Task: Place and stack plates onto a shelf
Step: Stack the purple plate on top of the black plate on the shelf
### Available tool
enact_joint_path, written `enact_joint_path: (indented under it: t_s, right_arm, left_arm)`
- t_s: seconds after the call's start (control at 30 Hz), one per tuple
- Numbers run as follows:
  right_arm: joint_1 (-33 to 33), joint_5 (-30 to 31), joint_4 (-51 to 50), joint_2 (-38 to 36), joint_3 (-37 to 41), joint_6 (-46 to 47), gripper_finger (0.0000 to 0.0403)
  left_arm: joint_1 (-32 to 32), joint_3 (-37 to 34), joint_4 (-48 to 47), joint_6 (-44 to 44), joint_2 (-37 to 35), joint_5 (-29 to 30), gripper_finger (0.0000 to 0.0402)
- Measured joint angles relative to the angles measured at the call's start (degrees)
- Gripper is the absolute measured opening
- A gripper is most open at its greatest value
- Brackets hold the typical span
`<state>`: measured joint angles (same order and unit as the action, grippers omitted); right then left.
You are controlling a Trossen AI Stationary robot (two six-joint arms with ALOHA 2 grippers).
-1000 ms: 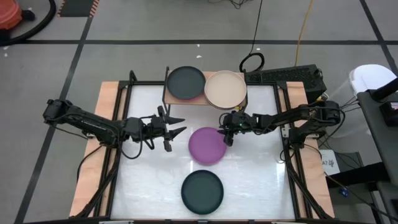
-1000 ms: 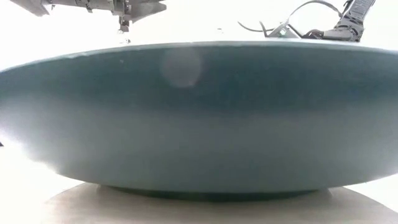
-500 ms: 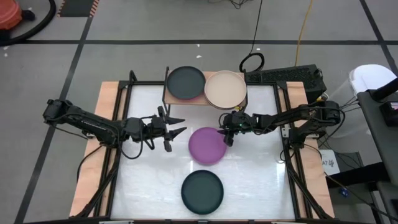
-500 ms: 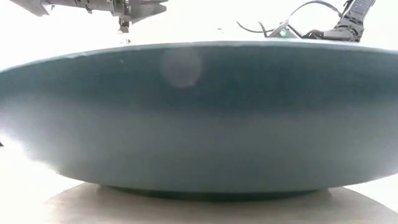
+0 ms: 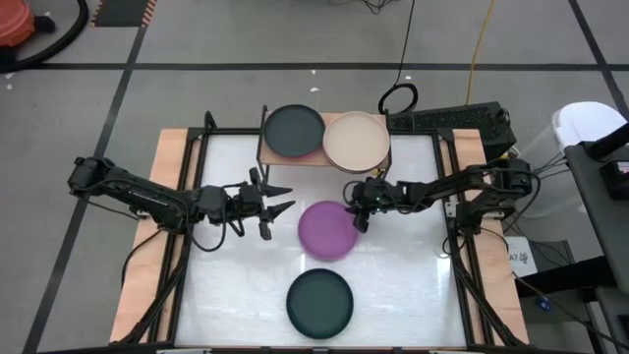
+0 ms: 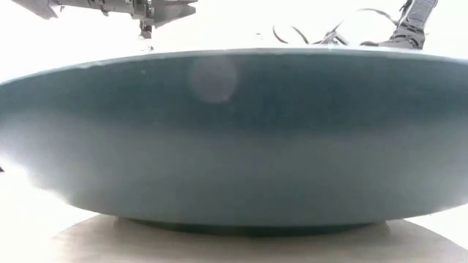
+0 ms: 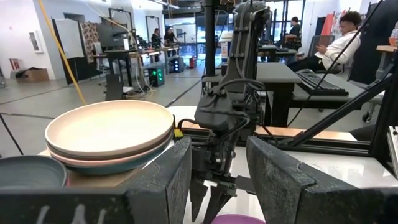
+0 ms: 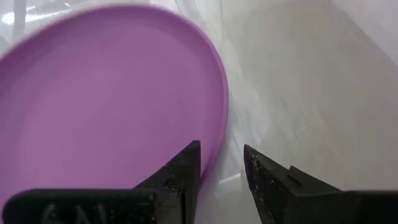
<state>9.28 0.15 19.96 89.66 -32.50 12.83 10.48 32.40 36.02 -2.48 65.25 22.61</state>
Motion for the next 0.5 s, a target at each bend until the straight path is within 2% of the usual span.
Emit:
enact_joint_path:
  t_s: [0.5]
  right_arm:
    - [-0.02, -0.16, 4.5, 6.6, -0.12, 3.02, 0.0102]
  left_arm:
    - [-1.19, 0.04, -1.66, 1.37, 0.0, 0.0, 0.0161]
